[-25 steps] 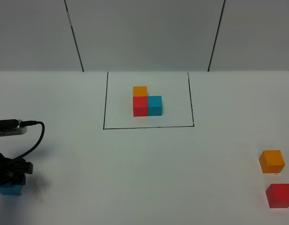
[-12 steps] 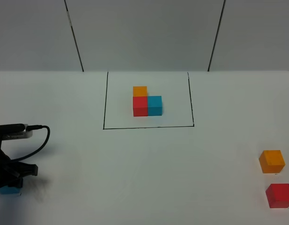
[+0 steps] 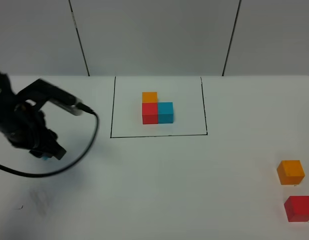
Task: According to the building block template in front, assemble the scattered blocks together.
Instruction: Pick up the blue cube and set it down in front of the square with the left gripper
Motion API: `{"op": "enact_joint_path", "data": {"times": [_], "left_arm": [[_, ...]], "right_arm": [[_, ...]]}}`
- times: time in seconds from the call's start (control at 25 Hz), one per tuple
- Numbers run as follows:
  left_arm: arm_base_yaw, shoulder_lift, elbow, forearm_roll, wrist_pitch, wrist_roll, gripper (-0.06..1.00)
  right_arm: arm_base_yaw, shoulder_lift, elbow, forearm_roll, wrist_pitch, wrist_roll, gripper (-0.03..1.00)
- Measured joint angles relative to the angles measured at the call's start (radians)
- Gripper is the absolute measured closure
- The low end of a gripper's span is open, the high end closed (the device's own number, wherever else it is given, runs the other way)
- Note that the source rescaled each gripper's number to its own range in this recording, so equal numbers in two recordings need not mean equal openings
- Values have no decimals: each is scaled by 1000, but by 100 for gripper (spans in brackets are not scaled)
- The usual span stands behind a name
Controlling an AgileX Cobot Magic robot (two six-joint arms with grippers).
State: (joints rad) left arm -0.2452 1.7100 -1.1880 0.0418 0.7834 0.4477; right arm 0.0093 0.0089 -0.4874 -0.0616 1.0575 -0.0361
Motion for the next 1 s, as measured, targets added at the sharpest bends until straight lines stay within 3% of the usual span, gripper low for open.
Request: {"op": "enact_joint_path", "data": {"times": [0.08, 0.16, 0.28, 0.48, 0.72, 1.0], "left_arm": [[-119, 14, -127, -42, 153, 203, 94], [-243, 44, -279, -48, 251, 284, 94], [-396, 114, -481, -48, 294, 304, 94], [-565, 300, -712, -22, 354, 299, 94], [-622, 524, -755, 20, 342, 228, 94], [-624, 655, -755, -90, 315, 274, 94]], "right_arm": [[0, 0, 0, 0, 0, 0, 20], [0, 0, 0, 0, 0, 0, 20], [0, 0, 0, 0, 0, 0, 20], [0, 0, 0, 0, 0, 0, 20], [0, 0, 0, 0, 0, 0, 20], [0, 0, 0, 0, 0, 0, 20]]}}
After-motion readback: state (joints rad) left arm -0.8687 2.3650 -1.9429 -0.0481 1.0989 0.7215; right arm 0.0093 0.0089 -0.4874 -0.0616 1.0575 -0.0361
